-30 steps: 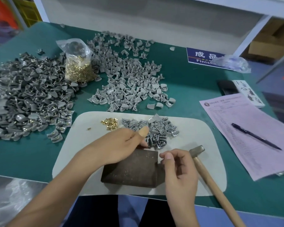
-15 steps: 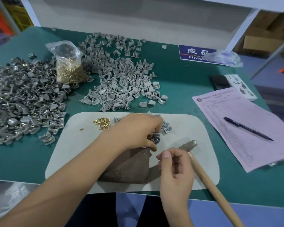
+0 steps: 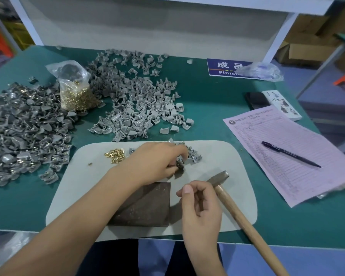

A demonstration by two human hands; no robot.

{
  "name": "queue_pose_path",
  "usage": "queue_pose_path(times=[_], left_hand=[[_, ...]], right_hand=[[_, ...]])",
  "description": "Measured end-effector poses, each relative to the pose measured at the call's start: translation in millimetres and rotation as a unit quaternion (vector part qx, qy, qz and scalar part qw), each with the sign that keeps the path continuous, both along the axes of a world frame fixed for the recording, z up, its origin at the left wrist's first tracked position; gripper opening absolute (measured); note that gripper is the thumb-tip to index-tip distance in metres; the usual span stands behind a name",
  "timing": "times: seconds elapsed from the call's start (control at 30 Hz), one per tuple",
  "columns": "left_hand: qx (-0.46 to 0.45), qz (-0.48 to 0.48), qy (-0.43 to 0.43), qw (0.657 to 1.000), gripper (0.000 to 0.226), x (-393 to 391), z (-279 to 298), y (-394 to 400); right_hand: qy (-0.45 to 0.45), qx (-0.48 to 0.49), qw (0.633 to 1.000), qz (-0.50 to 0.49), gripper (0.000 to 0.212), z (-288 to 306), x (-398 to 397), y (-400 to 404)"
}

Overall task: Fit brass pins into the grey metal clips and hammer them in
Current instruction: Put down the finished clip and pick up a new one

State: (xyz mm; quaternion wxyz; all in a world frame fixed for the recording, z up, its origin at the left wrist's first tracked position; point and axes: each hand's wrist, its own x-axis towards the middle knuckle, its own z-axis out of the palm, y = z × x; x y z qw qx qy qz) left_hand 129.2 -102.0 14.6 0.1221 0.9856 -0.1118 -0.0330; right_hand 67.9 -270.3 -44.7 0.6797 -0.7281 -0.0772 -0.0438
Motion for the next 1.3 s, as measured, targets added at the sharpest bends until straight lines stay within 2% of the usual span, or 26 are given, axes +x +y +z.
queue_pose_path(times=[0.13,0.23,0.37,0.47,0.57,0.7,0.77,0.83,0.9,1.0,1.23,1.3], left_hand=[[-0.033,0.01,0.01,0.999,0.037,-9,4,2],[-0.115,0.04,-0.004,0.993,0.033,-23,7,5],[-0.262,0.088,-0.086,0.957,0.025,-69,1,10],[-0.352,0.124,-0.114,0.921,0.024,-107,-8,8],[-0.372,0.173,-0.158,0.898,0.024,-133,-20,-1],[-0.387,0.226,-0.183,0.875,0.023,-147,-26,-6],[-0.467,0.255,-0.163,0.831,0.022,-147,-23,-3],[-0.563,0.293,-0.127,0.762,0.021,-145,-19,0],[-0.604,0.31,-0.116,0.725,0.028,-143,-17,3],[-0.618,0.306,-0.115,0.715,0.03,-143,-13,5],[-0.608,0.306,-0.108,0.724,0.02,-143,-13,4],[-0.621,0.311,-0.099,0.713,0.019,-141,-12,4]], right_hand=[[-0.005,0.005,1.0,0.005,0.011,0,-1,0],[-0.007,0.003,1.0,0.009,0.011,0,0,-2],[-0.012,-0.008,0.999,0.048,0.012,-3,0,-3],[-0.04,-0.038,0.991,0.126,0.007,-4,0,-5],[-0.078,-0.079,0.973,0.202,0.003,-4,0,-6],[-0.078,-0.081,0.97,0.216,0.006,-2,0,-5],[-0.068,-0.074,0.972,0.212,0.008,-1,1,-5],[-0.057,-0.073,0.973,0.21,0.009,-2,1,-5],[-0.052,-0.07,0.975,0.204,0.009,-3,0,-5],[-0.06,-0.064,0.978,0.188,0.009,-2,0,-3],[-0.124,-0.071,0.984,0.107,0.011,-1,-1,-2],[-0.129,-0.067,0.984,0.099,0.014,-2,-1,-2]])
